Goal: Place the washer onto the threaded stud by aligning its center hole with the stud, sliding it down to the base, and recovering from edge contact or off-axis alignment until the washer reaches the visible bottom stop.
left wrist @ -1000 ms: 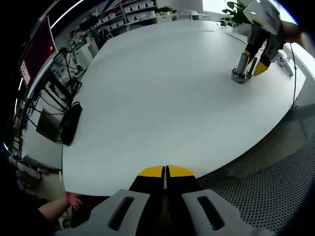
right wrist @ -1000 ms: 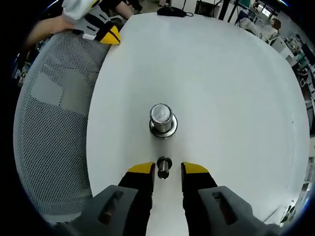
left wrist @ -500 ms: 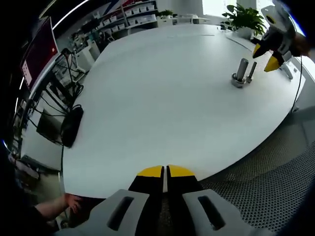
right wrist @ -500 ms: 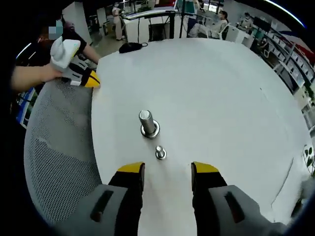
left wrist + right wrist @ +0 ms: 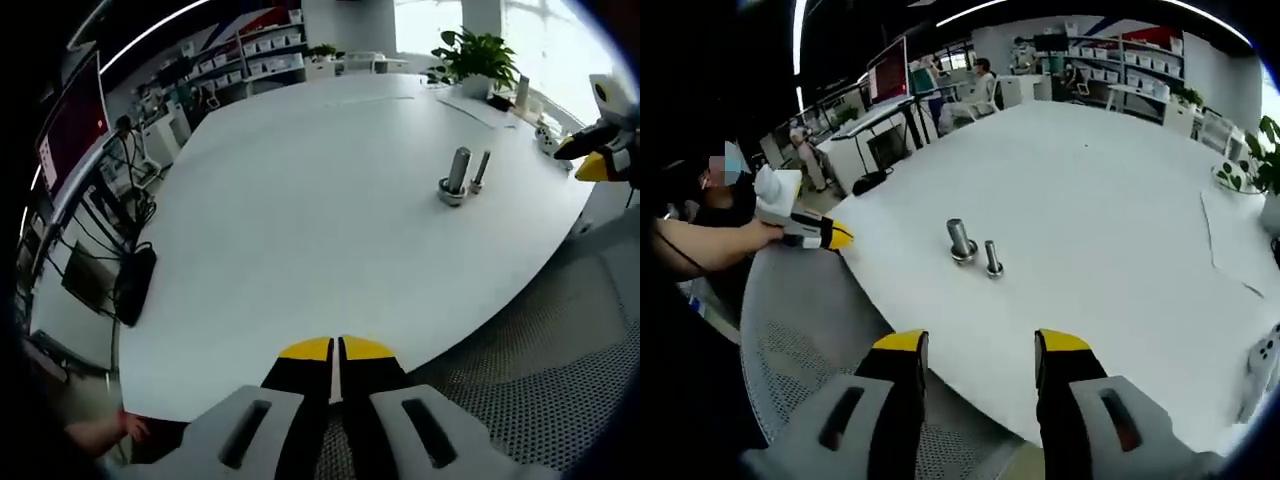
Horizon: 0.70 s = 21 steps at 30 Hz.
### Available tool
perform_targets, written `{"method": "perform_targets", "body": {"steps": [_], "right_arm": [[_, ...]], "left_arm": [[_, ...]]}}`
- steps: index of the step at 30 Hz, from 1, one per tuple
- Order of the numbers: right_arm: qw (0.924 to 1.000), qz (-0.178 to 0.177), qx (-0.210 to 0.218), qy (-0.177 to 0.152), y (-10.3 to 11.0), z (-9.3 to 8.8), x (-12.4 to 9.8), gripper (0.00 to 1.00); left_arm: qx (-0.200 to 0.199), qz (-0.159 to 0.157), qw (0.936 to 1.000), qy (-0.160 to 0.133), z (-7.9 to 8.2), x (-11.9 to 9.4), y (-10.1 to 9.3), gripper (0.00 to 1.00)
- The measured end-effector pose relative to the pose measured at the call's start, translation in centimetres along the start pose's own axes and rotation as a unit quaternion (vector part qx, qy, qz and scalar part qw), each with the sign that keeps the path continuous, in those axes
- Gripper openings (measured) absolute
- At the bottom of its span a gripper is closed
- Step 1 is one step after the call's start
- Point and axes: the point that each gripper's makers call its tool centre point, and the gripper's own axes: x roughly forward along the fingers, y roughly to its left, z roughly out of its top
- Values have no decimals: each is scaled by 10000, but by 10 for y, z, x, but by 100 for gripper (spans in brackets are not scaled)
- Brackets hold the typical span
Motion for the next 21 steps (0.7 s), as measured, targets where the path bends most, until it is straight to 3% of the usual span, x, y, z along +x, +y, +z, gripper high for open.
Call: {"method": "perform_targets", "body": {"steps": [6,7,9,10,13,14,19,21], "right_arm": [[9954,-722,616,-145,4,-35,-10,45],[9896,-867,1051,-452,3,-29,-11,44],[9827,-887,1360,-895,2,-16,-15,44],[9807,-967,1407,-949,1,-16,-13,44],[9851,-983,1226,-702,10,-20,-4,45],[9855,-1243,1010,-564,3,-23,-5,46],[9839,-1445,927,-489,-5,-27,11,44],[9819,-1757,620,-351,-16,-33,14,42]], "left_arm": [[135,-217,9996,-76,3,-1,-9,0],[138,-230,9996,-102,4,-1,-9,0],[162,-252,9994,-165,6,-3,-10,0],[90,-277,9993,-225,9,-4,-11,0],[108,-298,9991,-267,8,-6,-14,1],[123,-326,9991,-253,7,-5,-14,1],[166,-323,9989,-292,11,-5,-13,1],[206,-302,9988,-329,11,-6,-13,1]]}}
